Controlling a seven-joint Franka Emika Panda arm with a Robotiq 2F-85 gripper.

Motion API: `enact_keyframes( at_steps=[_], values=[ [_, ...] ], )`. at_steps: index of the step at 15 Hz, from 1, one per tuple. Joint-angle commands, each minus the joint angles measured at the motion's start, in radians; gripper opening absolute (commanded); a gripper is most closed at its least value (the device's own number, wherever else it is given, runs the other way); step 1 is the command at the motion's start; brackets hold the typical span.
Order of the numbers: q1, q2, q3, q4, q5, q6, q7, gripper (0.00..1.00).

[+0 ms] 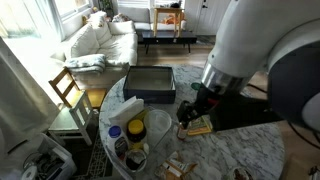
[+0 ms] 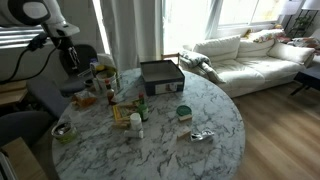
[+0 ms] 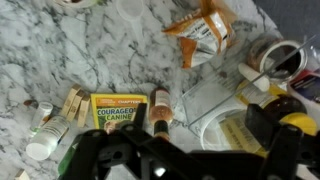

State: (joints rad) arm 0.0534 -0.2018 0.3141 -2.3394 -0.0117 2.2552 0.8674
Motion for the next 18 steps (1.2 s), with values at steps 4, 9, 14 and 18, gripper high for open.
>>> enact_keyframes(
  at_steps=[4,9,14,18],
  values=[
    [0.039,0.14,-0.041,-0.008,-0.145,0.168,0.227,1.0],
    [0.042,0.174,-0.052,0.009,-0.119,0.182,0.233,1.0],
    [0.059,0.247,-0.095,0.039,-0.057,0.199,0.203,1.0],
    [0.075,0.302,-0.12,0.088,-0.076,0.207,0.227,1.0]
  ],
)
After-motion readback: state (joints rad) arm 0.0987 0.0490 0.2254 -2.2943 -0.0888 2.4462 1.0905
